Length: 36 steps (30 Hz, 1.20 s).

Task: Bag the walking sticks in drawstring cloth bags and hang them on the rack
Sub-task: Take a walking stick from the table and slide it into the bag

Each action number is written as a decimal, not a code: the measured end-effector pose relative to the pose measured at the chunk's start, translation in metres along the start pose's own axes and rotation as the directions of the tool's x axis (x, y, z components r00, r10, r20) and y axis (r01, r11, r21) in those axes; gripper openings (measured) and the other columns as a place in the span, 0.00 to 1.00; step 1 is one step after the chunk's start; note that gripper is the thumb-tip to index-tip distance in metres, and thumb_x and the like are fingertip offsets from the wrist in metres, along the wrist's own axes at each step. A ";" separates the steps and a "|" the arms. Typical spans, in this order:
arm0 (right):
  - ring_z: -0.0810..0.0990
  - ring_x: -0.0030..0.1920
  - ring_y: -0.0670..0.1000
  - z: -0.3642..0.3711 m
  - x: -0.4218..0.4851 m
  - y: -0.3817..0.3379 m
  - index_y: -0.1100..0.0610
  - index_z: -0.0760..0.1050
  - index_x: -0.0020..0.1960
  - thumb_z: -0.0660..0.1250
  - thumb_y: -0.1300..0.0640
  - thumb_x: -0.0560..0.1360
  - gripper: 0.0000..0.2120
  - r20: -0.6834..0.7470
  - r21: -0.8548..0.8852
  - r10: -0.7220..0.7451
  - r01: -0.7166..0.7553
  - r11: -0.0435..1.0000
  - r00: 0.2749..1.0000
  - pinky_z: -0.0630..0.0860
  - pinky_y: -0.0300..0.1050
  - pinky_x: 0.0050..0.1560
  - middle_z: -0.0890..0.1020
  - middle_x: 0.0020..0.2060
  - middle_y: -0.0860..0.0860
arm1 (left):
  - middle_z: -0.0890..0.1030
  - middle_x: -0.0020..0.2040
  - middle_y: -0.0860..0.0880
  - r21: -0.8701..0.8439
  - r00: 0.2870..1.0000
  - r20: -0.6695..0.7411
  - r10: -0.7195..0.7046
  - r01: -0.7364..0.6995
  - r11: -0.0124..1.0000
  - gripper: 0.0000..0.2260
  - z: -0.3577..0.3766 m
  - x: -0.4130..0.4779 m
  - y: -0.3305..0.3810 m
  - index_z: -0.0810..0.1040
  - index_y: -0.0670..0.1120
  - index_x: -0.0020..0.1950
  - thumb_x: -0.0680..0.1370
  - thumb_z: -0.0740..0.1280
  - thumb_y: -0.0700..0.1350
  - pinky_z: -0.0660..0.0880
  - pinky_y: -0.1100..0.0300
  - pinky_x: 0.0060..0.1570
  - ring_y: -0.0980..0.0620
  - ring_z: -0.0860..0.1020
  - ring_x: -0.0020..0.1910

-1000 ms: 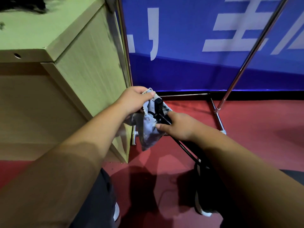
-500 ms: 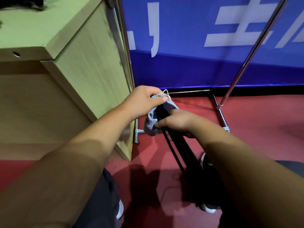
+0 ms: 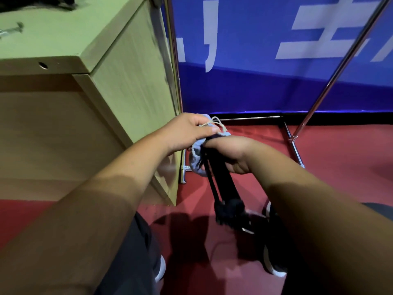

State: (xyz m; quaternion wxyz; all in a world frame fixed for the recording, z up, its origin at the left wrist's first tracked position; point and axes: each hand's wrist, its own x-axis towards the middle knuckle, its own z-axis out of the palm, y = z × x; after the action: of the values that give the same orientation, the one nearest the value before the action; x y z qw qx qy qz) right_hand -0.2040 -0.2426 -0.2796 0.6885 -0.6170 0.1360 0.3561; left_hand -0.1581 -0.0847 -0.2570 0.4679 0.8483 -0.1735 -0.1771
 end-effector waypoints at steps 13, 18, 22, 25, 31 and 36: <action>0.89 0.44 0.61 0.010 -0.009 -0.018 0.68 0.78 0.59 0.58 0.63 0.84 0.12 0.148 0.128 0.116 -0.136 0.982 0.982 0.88 0.54 0.49 0.86 0.51 0.66 | 0.88 0.43 0.54 0.035 0.987 -0.079 -0.141 0.144 0.989 0.08 -0.023 -0.001 -0.026 0.88 0.50 0.49 0.84 0.70 0.48 0.77 0.59 0.50 0.59 0.81 0.40; 0.88 0.36 0.47 0.003 0.000 -0.016 0.58 0.77 0.53 0.55 0.56 0.88 0.14 0.023 0.227 -0.042 0.036 0.973 0.999 0.85 0.42 0.42 0.88 0.36 0.50 | 0.82 0.42 0.40 -0.148 0.970 -0.025 -0.244 0.237 0.960 0.11 -0.020 -0.004 -0.031 0.85 0.36 0.52 0.80 0.73 0.45 0.75 0.51 0.46 0.46 0.78 0.41; 0.89 0.44 0.54 -0.008 0.011 -0.011 0.65 0.82 0.58 0.72 0.67 0.74 0.13 0.087 0.405 -0.084 0.042 0.913 0.993 0.87 0.45 0.39 0.89 0.46 0.57 | 0.81 0.41 0.37 -0.328 0.964 -0.005 -0.267 0.251 0.911 0.05 -0.019 -0.009 -0.013 0.84 0.37 0.53 0.81 0.69 0.37 0.77 0.58 0.38 0.47 0.80 0.33; 0.87 0.31 0.51 -0.007 0.006 -0.026 0.63 0.88 0.42 0.83 0.58 0.60 0.14 0.145 0.404 0.021 -0.078 0.912 0.989 0.83 0.41 0.28 0.87 0.39 0.57 | 0.81 0.43 0.37 -0.340 0.953 -0.017 -0.302 0.279 0.898 0.11 -0.021 -0.007 -0.009 0.85 0.38 0.54 0.79 0.63 0.33 0.76 0.59 0.38 0.45 0.79 0.39; 0.70 0.19 0.41 -0.004 0.002 -0.033 0.60 0.73 0.44 0.61 0.49 0.86 0.18 0.002 0.344 0.058 -0.055 0.937 0.998 0.69 0.31 0.19 0.76 0.25 0.51 | 0.86 0.49 0.39 -0.133 0.983 0.054 -0.178 0.184 0.974 0.23 -0.022 -0.006 -0.015 0.83 0.39 0.60 0.65 0.74 0.40 0.78 0.56 0.48 0.49 0.81 0.45; 0.70 0.20 0.41 -0.009 0.003 -0.038 0.58 0.74 0.44 0.65 0.50 0.85 0.15 -0.059 0.375 0.023 0.001 0.927 0.998 0.67 0.30 0.19 0.77 0.27 0.48 | 0.86 0.44 0.46 -0.033 0.976 -0.134 -0.175 0.172 0.985 0.22 -0.019 0.000 -0.019 0.85 0.44 0.55 0.62 0.82 0.47 0.82 0.47 0.55 0.53 0.81 0.41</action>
State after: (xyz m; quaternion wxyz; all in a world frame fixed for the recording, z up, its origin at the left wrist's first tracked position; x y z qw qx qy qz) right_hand -0.1744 -0.2489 -0.2549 0.7872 -0.4841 0.2264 0.3078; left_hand -0.1466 -0.0608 -0.2640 0.4704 0.8653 -0.0647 -0.1608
